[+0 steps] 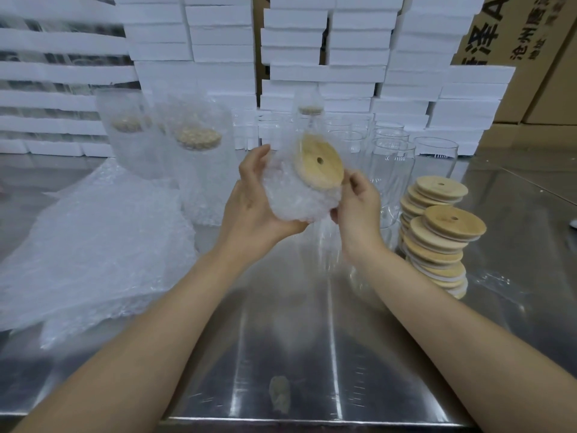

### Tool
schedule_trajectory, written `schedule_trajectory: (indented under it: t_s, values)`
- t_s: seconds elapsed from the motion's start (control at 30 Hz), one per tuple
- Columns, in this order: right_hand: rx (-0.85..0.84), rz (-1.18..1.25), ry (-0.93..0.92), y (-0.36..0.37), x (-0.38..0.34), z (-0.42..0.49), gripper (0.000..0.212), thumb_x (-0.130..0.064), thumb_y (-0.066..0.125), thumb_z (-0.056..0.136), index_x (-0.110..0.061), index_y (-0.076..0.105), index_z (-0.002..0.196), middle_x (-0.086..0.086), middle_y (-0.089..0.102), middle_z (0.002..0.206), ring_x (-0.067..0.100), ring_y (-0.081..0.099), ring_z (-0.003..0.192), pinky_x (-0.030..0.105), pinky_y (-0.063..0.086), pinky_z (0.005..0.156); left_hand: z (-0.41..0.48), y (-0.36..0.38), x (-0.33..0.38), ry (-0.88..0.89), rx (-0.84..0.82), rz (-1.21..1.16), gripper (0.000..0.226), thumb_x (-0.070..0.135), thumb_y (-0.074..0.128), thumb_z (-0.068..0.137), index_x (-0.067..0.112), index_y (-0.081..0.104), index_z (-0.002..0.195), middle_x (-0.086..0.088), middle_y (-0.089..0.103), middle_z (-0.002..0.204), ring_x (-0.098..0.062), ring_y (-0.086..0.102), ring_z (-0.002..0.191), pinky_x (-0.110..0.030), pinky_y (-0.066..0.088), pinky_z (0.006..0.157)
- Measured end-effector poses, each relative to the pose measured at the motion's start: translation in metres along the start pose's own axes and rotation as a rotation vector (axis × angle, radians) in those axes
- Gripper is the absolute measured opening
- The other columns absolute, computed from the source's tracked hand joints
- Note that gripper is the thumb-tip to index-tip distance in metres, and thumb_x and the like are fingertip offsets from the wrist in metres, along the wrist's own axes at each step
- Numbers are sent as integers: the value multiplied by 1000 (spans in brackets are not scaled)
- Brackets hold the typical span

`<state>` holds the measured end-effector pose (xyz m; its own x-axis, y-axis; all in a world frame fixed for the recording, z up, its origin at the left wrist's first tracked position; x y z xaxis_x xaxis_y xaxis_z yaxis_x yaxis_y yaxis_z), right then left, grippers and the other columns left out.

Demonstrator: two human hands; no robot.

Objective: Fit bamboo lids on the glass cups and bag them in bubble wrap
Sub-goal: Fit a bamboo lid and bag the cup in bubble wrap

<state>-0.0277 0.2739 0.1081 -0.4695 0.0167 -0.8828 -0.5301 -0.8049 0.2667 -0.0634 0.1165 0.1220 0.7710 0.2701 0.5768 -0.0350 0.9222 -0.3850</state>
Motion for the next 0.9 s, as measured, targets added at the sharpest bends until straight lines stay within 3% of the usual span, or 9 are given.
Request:
schedule_trajectory:
  t_s: [0.1, 0.23, 0.33, 0.43, 0.5, 0.57, 0.67, 0.73, 0.9]
  values:
    - [99, 182, -23, -14, -7, 8, 23, -17, 43, 103, -15, 53, 82, -15, 53, 53, 3, 44, 40, 17, 30, 39, -2, 8, 0, 35, -46, -10, 100, 48, 82, 55, 41, 15, 128, 53, 28, 116, 2, 49, 102, -26, 49, 79]
    - [11, 463, 208, -7, 4, 5, 42, -47, 31, 103, -18, 56, 86, -9, 61, 61, 8, 53, 49, 21, 35, 50, -3, 11, -12, -95, -55, -102, 93, 39, 88, 59, 39, 17, 119, 43, 31, 112, 24, 45, 95, 1, 38, 74]
    - [-176, 90, 87, 0, 3, 4, 34, -44, 43, 98, -18, 64, 103, -7, 69, 90, 9, 62, 77, 25, 45, 73, 2, 10, -19, -231, -63, -285, 88, 42, 86, 58, 29, 26, 121, 22, 47, 118, 18, 51, 100, 0, 40, 77]
    - [-357, -220, -23, 10, 5, -5, 45, -44, 63, 87, -13, 60, 120, 3, 65, 118, 13, 62, 107, 30, 47, 95, 6, 9, -20, -299, -105, -482, 72, 27, 83, 62, 28, 35, 117, 13, 56, 114, 13, 60, 95, -6, 47, 72]
    - [-332, -225, -82, 10, 0, -10, 50, -44, 67, 80, -13, 59, 119, 4, 63, 117, 9, 61, 103, 30, 47, 94, 6, 9, -20, -316, -166, -568, 60, 18, 81, 67, 39, 39, 105, 22, 56, 105, 18, 59, 90, -6, 47, 70]
    - [-272, -186, -117, 7, -4, -8, 38, -40, 69, 78, -20, 59, 109, 1, 59, 115, 4, 58, 102, 29, 46, 95, 6, 12, -21, -363, -246, -673, 61, 17, 77, 65, 42, 43, 109, 23, 60, 110, 12, 61, 100, -14, 49, 81]
    - [-280, -81, -70, 5, -6, -4, 28, -26, 75, 80, -24, 52, 94, -4, 52, 107, 8, 54, 97, 27, 41, 94, 8, 18, -22, -416, -260, -831, 58, 5, 64, 67, 16, 51, 122, -1, 67, 114, -16, 65, 106, -29, 52, 89]
    - [-251, -47, -69, 4, -7, -3, 30, -15, 77, 80, -20, 50, 88, -1, 51, 98, 14, 51, 90, 31, 40, 89, 7, 20, -23, -428, -250, -838, 51, 4, 60, 69, 14, 54, 118, -2, 69, 110, -18, 66, 104, -30, 52, 88]
    - [-103, -16, -126, -5, -10, -1, 31, 1, 78, 76, -14, 53, 85, -1, 59, 80, 6, 61, 73, 27, 50, 71, 7, 15, -32, -473, -140, -842, 44, 3, 57, 66, 13, 58, 108, -4, 68, 105, -20, 65, 99, -32, 52, 85]
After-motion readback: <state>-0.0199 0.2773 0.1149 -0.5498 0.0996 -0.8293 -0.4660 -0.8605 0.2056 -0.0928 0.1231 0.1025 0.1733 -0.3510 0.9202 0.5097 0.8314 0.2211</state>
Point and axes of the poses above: each hand's wrist, its own z-axis towards the middle knuckle, its own y-axis out of the palm, x = y × z, the point moved 5 cm from there along z, towards the middle knuckle
